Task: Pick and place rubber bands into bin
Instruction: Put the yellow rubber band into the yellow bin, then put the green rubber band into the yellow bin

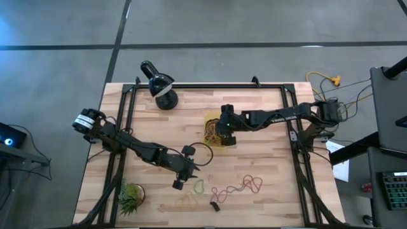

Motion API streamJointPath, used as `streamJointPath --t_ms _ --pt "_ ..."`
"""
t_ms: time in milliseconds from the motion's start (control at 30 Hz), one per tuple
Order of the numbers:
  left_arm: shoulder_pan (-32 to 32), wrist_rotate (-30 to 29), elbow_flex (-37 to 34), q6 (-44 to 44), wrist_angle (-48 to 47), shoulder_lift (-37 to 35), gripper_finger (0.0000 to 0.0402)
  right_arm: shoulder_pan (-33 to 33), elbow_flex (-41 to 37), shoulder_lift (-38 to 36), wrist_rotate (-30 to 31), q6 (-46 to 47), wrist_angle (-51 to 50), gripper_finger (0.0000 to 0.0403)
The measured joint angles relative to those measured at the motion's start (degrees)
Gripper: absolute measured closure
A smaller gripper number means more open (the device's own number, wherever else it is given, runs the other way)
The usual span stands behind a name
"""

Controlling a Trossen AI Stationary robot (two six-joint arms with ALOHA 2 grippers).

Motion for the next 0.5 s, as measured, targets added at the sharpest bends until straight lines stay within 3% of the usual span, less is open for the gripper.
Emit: streamJointPath --t_ms 267,500 --pt "0.0 0.0 -0.1 -0.1 0.1 0.0 0.0279 0.0 0.0 -1.5 -0.2 1.1 -1.2 0.0291" --pt "-0.7 0.7 -0.8 -3.1 -0.1 0.5 0.0279 3.3 0.0 -5.2 -5.8 6.8 -6.8 0.0276"
